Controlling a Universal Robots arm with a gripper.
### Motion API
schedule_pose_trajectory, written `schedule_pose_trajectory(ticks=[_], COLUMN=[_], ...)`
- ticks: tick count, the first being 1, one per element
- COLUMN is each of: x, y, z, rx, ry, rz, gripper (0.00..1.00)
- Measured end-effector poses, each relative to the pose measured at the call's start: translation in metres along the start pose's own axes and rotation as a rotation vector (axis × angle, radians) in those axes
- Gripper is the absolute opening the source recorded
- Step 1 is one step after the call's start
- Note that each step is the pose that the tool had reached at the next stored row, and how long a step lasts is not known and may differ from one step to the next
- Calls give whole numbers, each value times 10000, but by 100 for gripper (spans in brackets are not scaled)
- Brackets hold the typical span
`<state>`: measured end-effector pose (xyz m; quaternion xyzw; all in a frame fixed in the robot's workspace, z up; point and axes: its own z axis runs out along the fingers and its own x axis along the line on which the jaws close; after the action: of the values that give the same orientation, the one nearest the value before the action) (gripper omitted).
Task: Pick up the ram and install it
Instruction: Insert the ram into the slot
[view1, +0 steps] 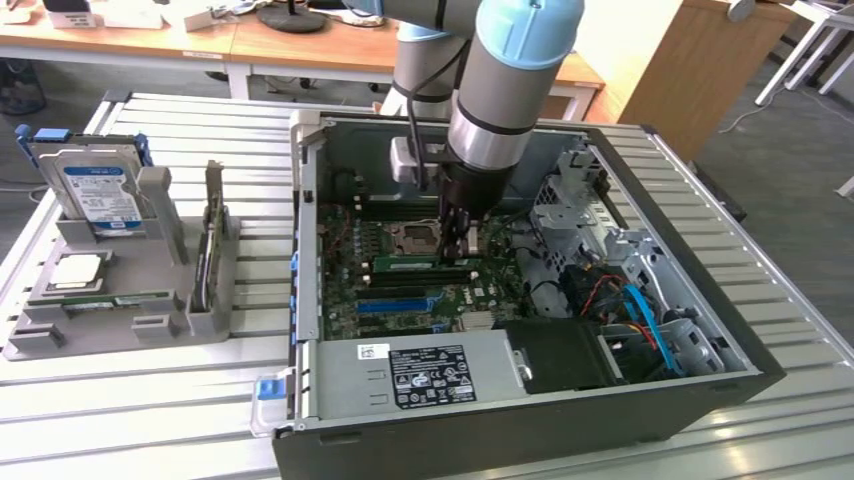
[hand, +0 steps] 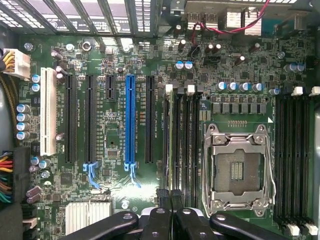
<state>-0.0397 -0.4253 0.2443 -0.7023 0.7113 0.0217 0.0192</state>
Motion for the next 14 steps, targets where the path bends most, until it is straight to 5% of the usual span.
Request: schedule_pose_trajectory(ticks=[14], x=[2], y=[-5], z=[45], rx=[1], ry=[-2], rz=[0], gripper=[12])
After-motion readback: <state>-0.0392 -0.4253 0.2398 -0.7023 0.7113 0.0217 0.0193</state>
